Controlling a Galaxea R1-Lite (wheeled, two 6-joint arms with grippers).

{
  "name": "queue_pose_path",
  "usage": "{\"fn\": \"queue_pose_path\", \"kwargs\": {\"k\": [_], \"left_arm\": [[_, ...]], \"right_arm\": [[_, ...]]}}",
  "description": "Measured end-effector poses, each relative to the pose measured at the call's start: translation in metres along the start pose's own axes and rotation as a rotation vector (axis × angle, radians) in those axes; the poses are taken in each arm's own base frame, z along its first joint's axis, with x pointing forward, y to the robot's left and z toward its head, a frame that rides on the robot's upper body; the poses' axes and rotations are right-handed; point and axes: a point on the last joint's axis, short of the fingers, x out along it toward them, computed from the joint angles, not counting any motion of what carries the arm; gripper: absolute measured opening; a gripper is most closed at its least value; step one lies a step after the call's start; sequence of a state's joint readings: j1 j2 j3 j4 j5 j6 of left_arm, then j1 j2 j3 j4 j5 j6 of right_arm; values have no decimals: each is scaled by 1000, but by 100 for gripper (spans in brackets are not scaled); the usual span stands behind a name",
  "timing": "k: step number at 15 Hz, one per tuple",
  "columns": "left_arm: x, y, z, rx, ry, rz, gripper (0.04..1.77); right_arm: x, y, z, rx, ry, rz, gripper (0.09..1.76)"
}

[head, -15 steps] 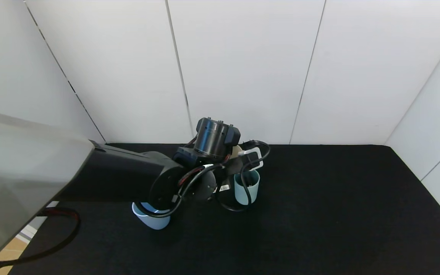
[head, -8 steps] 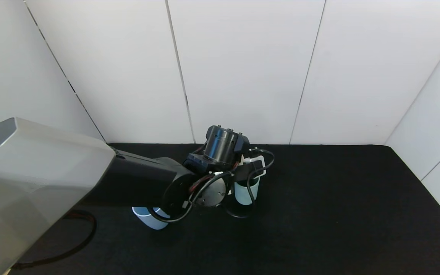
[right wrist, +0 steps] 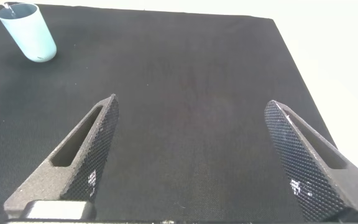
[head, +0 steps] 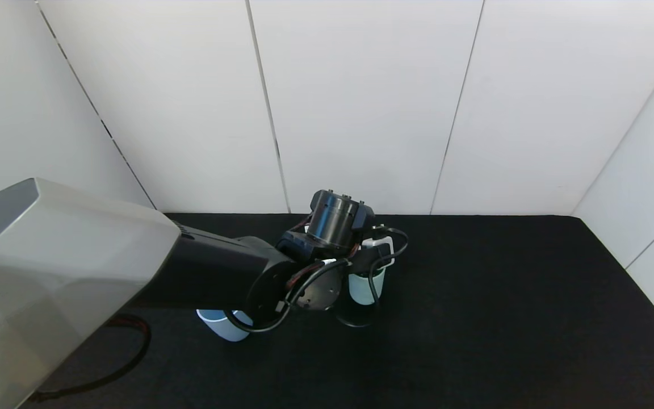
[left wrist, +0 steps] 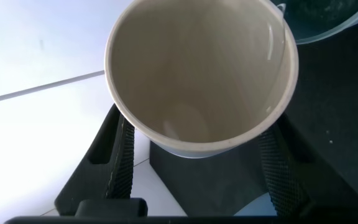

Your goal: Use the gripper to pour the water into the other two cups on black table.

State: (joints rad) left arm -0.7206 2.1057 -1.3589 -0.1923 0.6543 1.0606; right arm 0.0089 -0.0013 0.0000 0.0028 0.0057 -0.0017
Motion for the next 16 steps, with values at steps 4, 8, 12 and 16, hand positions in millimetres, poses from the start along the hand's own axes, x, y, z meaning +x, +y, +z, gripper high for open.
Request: {"fn": "queue_pose_path", "kwargs": {"k": [4,8,12,16], "left_arm": [[-2,6,4,27,32,41,118],[-4,6,7,36,25,45,118],[-3,7,9,13,10,54,118],[-2,7,8,-50,1,52,118]], "right_arm": [[0,0,0,0,0,0,171],[0,0,0,0,0,0,171],[0,0,0,0,0,0,171],[0,0,0,0,0,0,171]]}}
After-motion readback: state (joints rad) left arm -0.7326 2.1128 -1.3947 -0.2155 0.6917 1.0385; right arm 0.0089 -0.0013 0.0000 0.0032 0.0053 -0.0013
